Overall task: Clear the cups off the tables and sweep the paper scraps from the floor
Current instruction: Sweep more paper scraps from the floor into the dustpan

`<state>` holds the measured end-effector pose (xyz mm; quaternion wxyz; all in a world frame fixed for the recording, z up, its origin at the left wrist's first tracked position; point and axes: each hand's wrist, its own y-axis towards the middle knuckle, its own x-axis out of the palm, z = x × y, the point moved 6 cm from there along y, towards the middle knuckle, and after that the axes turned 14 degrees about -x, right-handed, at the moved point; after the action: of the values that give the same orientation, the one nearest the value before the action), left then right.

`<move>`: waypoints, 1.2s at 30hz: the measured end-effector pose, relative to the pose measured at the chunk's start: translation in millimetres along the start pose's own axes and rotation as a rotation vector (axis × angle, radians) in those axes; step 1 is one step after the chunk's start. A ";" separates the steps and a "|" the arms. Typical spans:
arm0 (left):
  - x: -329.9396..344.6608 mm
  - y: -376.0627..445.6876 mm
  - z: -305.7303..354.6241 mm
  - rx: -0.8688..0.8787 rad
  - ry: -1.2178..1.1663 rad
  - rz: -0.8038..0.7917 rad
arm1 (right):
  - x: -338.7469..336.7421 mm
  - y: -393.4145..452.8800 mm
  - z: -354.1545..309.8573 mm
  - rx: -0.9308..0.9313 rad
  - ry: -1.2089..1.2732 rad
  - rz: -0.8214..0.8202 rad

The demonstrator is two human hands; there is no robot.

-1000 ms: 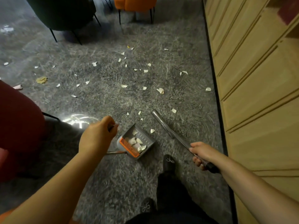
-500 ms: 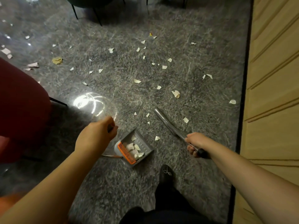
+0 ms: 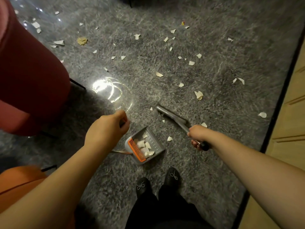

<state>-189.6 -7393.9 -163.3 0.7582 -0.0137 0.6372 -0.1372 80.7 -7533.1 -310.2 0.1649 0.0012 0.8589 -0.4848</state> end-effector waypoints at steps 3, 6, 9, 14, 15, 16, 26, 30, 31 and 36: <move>-0.5 4.0 -2.8 0.005 -0.004 0.003 | 5.3 -7.5 5.4 0.002 -0.088 -0.036; -1.1 7.8 -2.3 0.013 -0.013 0.012 | 12.7 -23.6 18.8 0.008 -0.092 -0.023; -0.9 8.1 0.4 0.028 -0.017 0.004 | 22.7 -46.3 30.5 0.009 -0.029 -0.031; -0.8 3.9 0.8 0.039 -0.012 -0.021 | 42.0 -71.6 39.9 0.011 0.017 -0.090; -1.3 3.5 -0.7 0.036 -0.014 -0.025 | 45.3 -74.1 39.9 0.009 0.036 -0.098; -2.4 3.2 -3.1 0.033 -0.019 -0.025 | 47.4 -75.6 40.1 0.007 0.062 -0.098; -22.6 14.7 -43.4 0.066 -0.045 -0.028 | 64.3 -77.7 41.0 0.013 0.290 0.124; -23.9 22.4 -40.6 0.149 0.008 0.001 | 76.3 -60.8 29.4 0.001 0.145 0.103; -22.6 23.4 -38.7 0.167 0.021 0.008 | 81.1 -58.3 27.5 0.006 0.109 0.092; -15.4 21.5 -32.1 0.204 0.033 -0.003 | 117.1 -63.3 21.6 0.033 0.108 -0.021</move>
<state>-218.9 -7364.8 -158.7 0.7448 0.0648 0.6326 -0.2025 -34.2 -7603.1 -301.1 0.1135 0.0212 0.8583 -0.5000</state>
